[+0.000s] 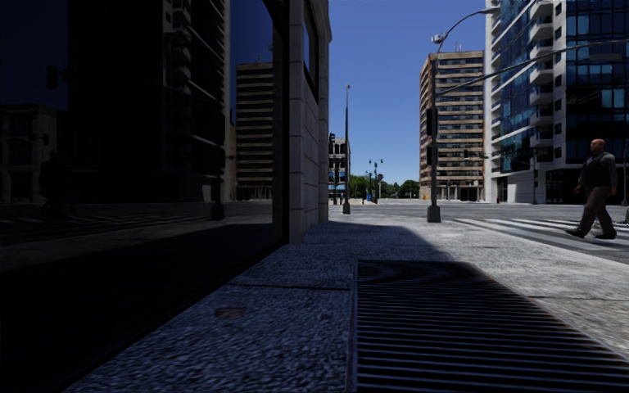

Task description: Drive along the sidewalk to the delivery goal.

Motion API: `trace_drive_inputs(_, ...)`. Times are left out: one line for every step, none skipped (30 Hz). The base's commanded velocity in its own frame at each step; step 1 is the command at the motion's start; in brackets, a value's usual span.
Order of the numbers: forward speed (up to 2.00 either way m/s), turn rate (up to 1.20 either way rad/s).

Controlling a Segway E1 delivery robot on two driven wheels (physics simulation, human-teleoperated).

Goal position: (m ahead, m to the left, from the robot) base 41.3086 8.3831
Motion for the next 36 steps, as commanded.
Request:
trace_drive_inputs(2.00,0.00)
trace_drive_inputs(2.00,0.00)
trace_drive_inputs(2.00,0.00)
trace_drive_inputs(2.00,0.00)
trace_drive_inputs(2.00,0.00)
trace_drive_inputs(2.00,0.00)
trace_drive_inputs(2.00,0.00)
trace_drive_inputs(2.00,0.00)
trace_drive_inputs(2.00,0.00)
trace_drive_inputs(2.00,0.00)
trace_drive_inputs(2.00,0.00)
trace_drive_inputs(2.00,-0.11)
trace_drive_inputs(2.00,-0.11)
trace_drive_inputs(2.00,-0.24)
trace_drive_inputs(2.00,-0.29)
trace_drive_inputs(2.00,-0.43)
trace_drive_inputs(2.00,-0.49)
trace_drive_inputs(2.00,-0.51)
trace_drive_inputs(2.00,-0.51)
trace_drive_inputs(2.00,-0.51)
trace_drive_inputs(2.00,-0.51)
trace_drive_inputs(2.00,-0.49)
trace_drive_inputs(2.00,-0.39)
trace_drive_inputs(2.00,-0.21)
trace_drive_inputs(2.00,-0.16)
trace_drive_inputs(2.00,-0.12)
trace_drive_inputs(2.00,-0.08)
trace_drive_inputs(2.00,-0.08)
trace_drive_inputs(2.00,-0.04)
trace_drive_inputs(2.00,-0.04)
trace_drive_inputs(2.00,-0.03)
trace_drive_inputs(2.00,-0.03)
trace_drive_inputs(2.00,-0.03)
trace_drive_inputs(2.00,-0.03)
trace_drive_inputs(2.00,-0.03)
trace_drive_inputs(2.00,-0.03)
